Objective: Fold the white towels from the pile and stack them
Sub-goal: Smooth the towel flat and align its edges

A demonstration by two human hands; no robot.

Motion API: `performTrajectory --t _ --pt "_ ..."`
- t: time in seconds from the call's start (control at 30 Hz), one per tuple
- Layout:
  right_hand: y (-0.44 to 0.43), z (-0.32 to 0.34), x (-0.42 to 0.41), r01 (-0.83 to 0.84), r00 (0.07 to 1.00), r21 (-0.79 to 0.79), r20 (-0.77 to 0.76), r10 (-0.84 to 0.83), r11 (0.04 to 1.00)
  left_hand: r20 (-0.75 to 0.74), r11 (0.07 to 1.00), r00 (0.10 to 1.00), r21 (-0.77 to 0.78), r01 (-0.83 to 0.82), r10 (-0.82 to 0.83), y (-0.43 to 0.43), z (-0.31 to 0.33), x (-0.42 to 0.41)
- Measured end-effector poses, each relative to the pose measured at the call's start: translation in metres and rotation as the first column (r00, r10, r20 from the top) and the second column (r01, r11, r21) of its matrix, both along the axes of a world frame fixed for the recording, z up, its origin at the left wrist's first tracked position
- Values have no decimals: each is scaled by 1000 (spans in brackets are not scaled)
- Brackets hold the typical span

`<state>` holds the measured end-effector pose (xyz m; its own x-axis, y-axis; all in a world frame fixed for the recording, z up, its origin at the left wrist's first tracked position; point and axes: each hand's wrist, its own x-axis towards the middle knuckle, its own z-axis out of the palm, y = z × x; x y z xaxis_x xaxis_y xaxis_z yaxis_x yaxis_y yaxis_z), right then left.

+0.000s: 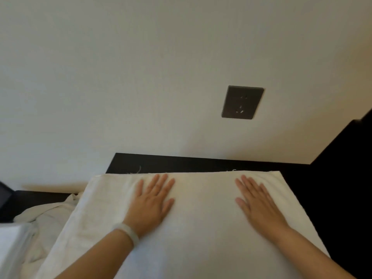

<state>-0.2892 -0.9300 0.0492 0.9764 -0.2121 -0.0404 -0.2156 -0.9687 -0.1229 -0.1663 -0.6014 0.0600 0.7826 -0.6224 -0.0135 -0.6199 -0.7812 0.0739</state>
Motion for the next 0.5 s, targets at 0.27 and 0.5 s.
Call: performTrajectory --t 0.27,0.5 --pt "2 -2 1 4 1000 -10 -22 -4 1000 -32 963 963 16 -268 269 -9 13 13" --pt "-5 3 -1 24 1000 30 -11 -23 999 -13 1000 999 -8 -30 30 -11 -4 -5"
